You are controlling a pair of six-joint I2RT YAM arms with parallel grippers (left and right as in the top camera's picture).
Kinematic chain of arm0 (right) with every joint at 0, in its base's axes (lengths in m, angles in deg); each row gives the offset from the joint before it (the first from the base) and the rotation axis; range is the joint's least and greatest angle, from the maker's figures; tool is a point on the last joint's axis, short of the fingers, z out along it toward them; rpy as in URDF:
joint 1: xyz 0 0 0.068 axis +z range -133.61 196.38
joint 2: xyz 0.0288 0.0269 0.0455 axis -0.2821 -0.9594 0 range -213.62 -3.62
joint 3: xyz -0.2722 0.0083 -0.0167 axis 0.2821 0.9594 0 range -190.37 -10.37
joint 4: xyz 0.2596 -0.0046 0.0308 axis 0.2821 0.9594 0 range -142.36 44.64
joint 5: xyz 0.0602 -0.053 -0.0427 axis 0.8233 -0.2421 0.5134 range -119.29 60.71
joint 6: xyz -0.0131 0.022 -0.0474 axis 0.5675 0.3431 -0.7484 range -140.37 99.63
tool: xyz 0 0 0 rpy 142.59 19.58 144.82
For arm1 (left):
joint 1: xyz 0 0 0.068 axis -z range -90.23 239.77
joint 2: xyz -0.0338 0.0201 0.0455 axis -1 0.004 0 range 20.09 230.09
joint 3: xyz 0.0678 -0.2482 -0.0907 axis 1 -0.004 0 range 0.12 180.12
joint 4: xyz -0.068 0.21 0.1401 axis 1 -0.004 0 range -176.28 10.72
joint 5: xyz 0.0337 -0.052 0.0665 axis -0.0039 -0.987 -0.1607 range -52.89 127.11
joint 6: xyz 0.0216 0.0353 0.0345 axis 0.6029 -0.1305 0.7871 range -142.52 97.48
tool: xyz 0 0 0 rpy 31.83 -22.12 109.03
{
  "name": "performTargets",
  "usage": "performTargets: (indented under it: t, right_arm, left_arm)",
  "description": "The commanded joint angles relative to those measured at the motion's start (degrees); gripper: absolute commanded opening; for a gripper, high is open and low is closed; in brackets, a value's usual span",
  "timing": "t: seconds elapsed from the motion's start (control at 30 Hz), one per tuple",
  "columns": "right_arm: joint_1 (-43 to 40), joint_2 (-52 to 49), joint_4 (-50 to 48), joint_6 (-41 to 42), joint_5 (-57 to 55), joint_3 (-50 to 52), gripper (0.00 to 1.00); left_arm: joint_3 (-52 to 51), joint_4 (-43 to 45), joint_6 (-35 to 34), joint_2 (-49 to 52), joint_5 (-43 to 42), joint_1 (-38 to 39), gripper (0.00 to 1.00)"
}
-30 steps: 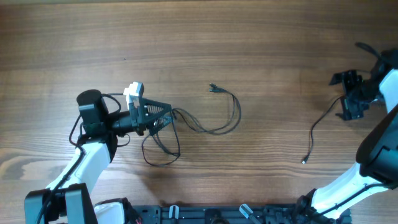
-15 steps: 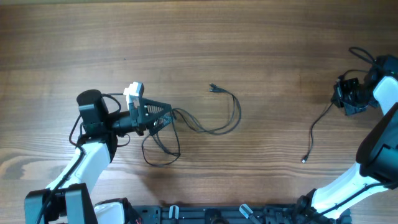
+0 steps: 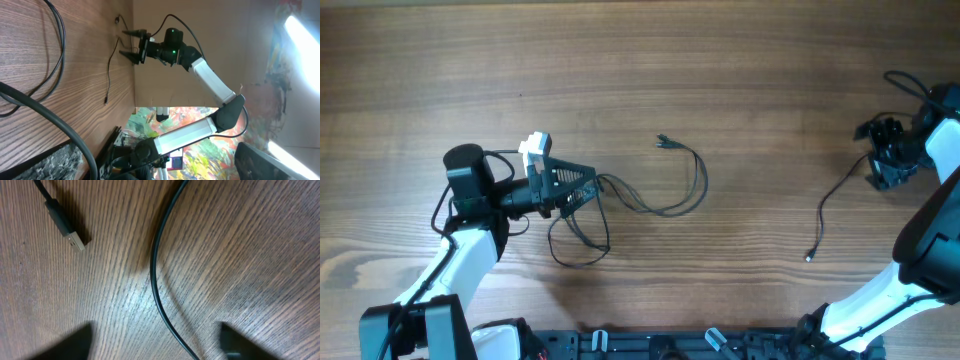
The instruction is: Untangle cables
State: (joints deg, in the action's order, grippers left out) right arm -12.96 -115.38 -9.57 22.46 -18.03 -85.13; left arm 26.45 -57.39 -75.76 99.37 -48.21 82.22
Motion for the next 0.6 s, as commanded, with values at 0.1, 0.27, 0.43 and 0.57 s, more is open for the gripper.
performTargets:
  t: [0.1,0.27,0.43,0.57]
  right_arm:
    - [-0.11,-0.55,-3.45,-0.70,-5.11,3.32,0.80]
    - [-0.11,-0.55,-8.70,-0.66,-5.03,7.04,0.52]
    - [-0.76,-0.52,-9.70,-0.87,-1.20,6.40,0.04]
    - [-4.61,-0.50,-8.85,-1.01,13.84,0.90,0.04]
  left_arm:
    - [-0.31,0.13,-0.13,0.39,0.11,0.26,1.00]
    - [-0.31,0.13,-0.15,0.39,0.11,0.26,1.00]
    - [-0.31,0.13,-0.15,0.39,0.11,0.26,1.00]
    - [-0.31,0.13,-0.15,0.39,0.11,0.26,1.00]
